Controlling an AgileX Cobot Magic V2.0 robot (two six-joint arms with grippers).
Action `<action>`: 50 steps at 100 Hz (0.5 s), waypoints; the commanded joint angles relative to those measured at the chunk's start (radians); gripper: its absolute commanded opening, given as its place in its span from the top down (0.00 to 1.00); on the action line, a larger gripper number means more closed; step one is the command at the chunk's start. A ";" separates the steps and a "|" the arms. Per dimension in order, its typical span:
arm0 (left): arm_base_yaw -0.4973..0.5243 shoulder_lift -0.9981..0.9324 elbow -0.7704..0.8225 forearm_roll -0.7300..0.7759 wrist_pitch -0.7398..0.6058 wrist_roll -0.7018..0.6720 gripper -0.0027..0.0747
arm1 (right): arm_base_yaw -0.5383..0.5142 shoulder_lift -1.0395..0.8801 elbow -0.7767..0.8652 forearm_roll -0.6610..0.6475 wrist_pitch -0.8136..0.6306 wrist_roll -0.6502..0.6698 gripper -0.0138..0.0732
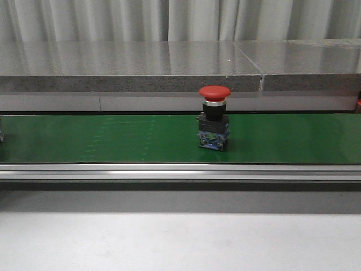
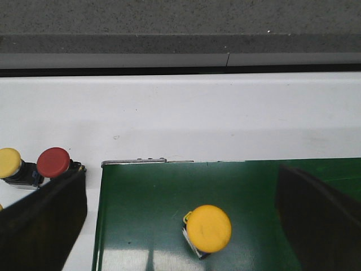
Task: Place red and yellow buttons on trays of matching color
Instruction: 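Open the left gripper to release the yellow button and lift away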
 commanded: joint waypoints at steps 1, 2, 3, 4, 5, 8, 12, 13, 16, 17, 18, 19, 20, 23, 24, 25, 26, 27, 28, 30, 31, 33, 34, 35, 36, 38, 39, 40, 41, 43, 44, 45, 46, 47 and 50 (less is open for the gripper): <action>-0.007 -0.123 0.072 -0.027 -0.104 -0.002 0.11 | 0.000 -0.002 -0.024 0.004 -0.072 -0.008 0.92; -0.007 -0.131 0.072 -0.027 -0.104 -0.002 0.11 | 0.000 -0.002 -0.024 0.004 -0.072 -0.008 0.92; -0.007 -0.140 0.088 -0.027 -0.109 -0.002 0.11 | 0.000 -0.002 -0.024 0.004 -0.072 -0.008 0.92; -0.007 -0.156 0.105 -0.027 -0.114 -0.002 0.11 | 0.000 -0.002 -0.024 0.004 -0.072 -0.008 0.92; -0.007 -0.164 0.114 -0.027 -0.116 -0.002 0.11 | 0.000 -0.002 -0.024 0.004 -0.072 -0.008 0.92; -0.007 -0.197 0.147 -0.027 -0.126 -0.002 0.11 | 0.000 -0.002 -0.024 0.004 -0.072 -0.008 0.92; -0.007 -0.248 0.197 -0.027 -0.137 -0.002 0.11 | 0.000 -0.002 -0.024 0.004 -0.072 -0.008 0.92; -0.007 -0.264 0.205 -0.027 -0.139 -0.002 0.11 | 0.000 -0.002 -0.024 0.004 -0.072 -0.008 0.92; -0.007 -0.298 0.237 -0.027 -0.144 -0.002 0.11 | 0.000 -0.002 -0.024 0.004 -0.072 -0.008 0.92; -0.007 -0.306 0.253 -0.027 -0.147 -0.002 0.11 | 0.000 -0.002 -0.024 0.004 -0.072 -0.008 0.92; -0.007 -0.323 0.260 -0.027 -0.149 -0.002 0.11 | 0.000 -0.002 -0.024 0.004 -0.072 -0.008 0.92; -0.007 -0.332 0.276 -0.027 -0.151 -0.002 0.11 | 0.000 -0.002 -0.024 0.004 -0.072 -0.008 0.92; -0.007 -0.348 0.283 -0.027 -0.151 -0.002 0.11 | 0.000 -0.002 -0.024 0.004 -0.072 -0.008 0.92; -0.007 -0.379 0.313 -0.027 -0.155 -0.002 0.11 | 0.000 -0.002 -0.024 0.004 -0.072 -0.008 0.92; -0.007 -0.395 0.328 -0.027 -0.158 -0.002 0.11 | 0.000 -0.002 -0.024 0.004 -0.072 -0.008 0.92; -0.007 -0.403 0.341 -0.027 -0.158 -0.002 0.11 | 0.000 -0.002 -0.024 0.004 -0.072 -0.008 0.92; -0.007 -0.420 0.348 -0.027 -0.158 -0.002 0.11 | 0.000 -0.002 -0.024 0.004 -0.072 -0.008 0.92; -0.007 -0.428 0.354 -0.027 -0.158 -0.002 0.11 | 0.000 -0.002 -0.024 0.004 -0.072 -0.008 0.92; -0.007 -0.436 0.361 -0.027 -0.158 -0.002 0.11 | 0.000 -0.002 -0.024 0.004 -0.072 -0.008 0.92; -0.007 -0.459 0.380 -0.029 -0.158 -0.002 0.11 | 0.000 -0.002 -0.024 0.004 -0.072 -0.008 0.92; -0.007 -0.474 0.392 -0.029 -0.158 -0.002 0.12 | 0.000 -0.002 -0.024 0.004 -0.072 -0.008 0.92; -0.007 -0.496 0.409 -0.029 -0.158 -0.002 0.12 | 0.000 -0.002 -0.024 0.004 -0.072 -0.008 0.92; -0.007 -0.503 0.420 -0.029 -0.155 -0.002 0.13 | 0.000 -0.002 -0.024 0.004 -0.072 -0.008 0.92; -0.007 -0.517 0.425 -0.029 -0.156 -0.002 0.13 | 0.000 -0.002 -0.024 0.004 -0.072 -0.008 0.92; -0.007 -0.517 0.430 -0.029 -0.154 -0.002 0.13 | 0.000 -0.002 -0.024 0.004 -0.072 -0.008 0.92; -0.007 -0.545 0.445 -0.031 -0.153 -0.002 0.14 | 0.000 -0.002 -0.024 0.004 -0.072 -0.008 0.92; -0.007 -0.551 0.450 -0.031 -0.151 -0.002 0.15 | 0.000 -0.002 -0.024 0.004 -0.072 -0.008 0.92; -0.007 -0.565 0.460 -0.031 -0.151 -0.002 0.16 | 0.000 -0.002 -0.024 0.004 -0.072 -0.008 0.92; -0.007 -0.571 0.469 -0.031 -0.149 -0.002 0.17 | 0.000 -0.002 -0.024 0.004 -0.072 -0.008 0.92; -0.007 -0.584 0.477 -0.032 -0.147 -0.002 0.18 | 0.000 -0.002 -0.024 0.004 -0.072 -0.008 0.92; -0.007 -0.602 0.485 -0.033 -0.147 -0.002 0.20 | 0.000 -0.002 -0.024 0.004 -0.072 -0.008 0.92; -0.007 -0.608 0.489 -0.033 -0.147 -0.002 0.21 | 0.000 -0.002 -0.024 0.004 -0.072 -0.008 0.92; -0.007 -0.614 0.497 -0.033 -0.145 -0.002 0.22 | 0.000 -0.002 -0.024 0.004 -0.072 -0.008 0.92; -0.007 -0.625 0.500 -0.033 -0.145 -0.002 0.23 | 0.000 -0.002 -0.024 0.004 -0.072 -0.008 0.92; -0.007 -0.642 0.514 -0.035 -0.143 -0.002 0.28 | 0.000 -0.002 -0.024 0.004 -0.072 -0.008 0.92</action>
